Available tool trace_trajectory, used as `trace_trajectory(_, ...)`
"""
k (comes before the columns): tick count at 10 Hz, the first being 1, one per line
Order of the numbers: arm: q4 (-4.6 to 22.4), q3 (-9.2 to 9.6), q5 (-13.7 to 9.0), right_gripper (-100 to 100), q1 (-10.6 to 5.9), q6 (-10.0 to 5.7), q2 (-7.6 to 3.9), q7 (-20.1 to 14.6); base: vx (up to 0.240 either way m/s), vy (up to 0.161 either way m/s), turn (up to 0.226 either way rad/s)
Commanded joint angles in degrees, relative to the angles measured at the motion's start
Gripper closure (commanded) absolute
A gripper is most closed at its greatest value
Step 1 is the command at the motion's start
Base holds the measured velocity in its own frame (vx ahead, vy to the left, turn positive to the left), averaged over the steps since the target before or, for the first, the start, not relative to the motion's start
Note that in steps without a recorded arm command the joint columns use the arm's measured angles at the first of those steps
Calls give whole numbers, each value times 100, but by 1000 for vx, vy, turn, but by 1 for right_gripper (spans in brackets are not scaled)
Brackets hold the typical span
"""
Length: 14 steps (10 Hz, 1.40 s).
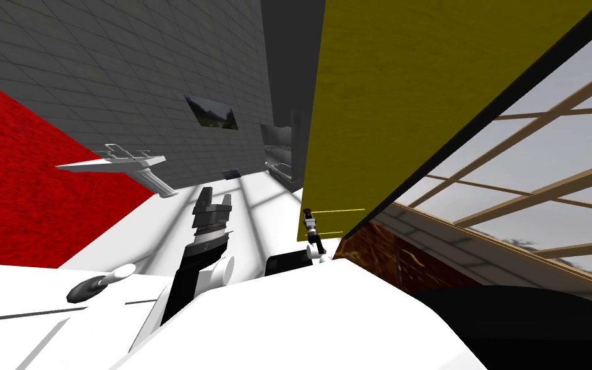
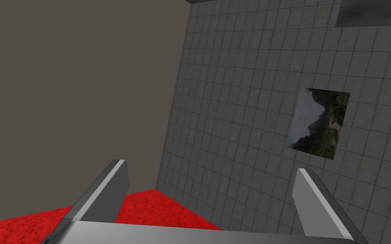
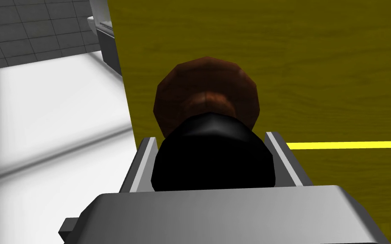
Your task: Push the door open
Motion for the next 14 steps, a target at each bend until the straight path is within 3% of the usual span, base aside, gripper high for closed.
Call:
trace_trajectory(1,-140,-136,-73,100,-15,26,-85,51,186,79,-63)
trace_trajectory(5,-149,-374,-227,100,-62,57,-76,107,196,72,-56)
trace_trajectory(8,-157,-549,-341,100,-96,80,66,148,193,65,-76)
trace_trajectory(9,-128,-498,-312,100,-81,105,44,143,87,24,-23)
trace_trajectory(10,-137,-602,-374,100,-92,90,-46,167,145,45,-27)
trace_trajectory(14,-133,-760,-469,100,-99,72,-131,200,172,59,-53)
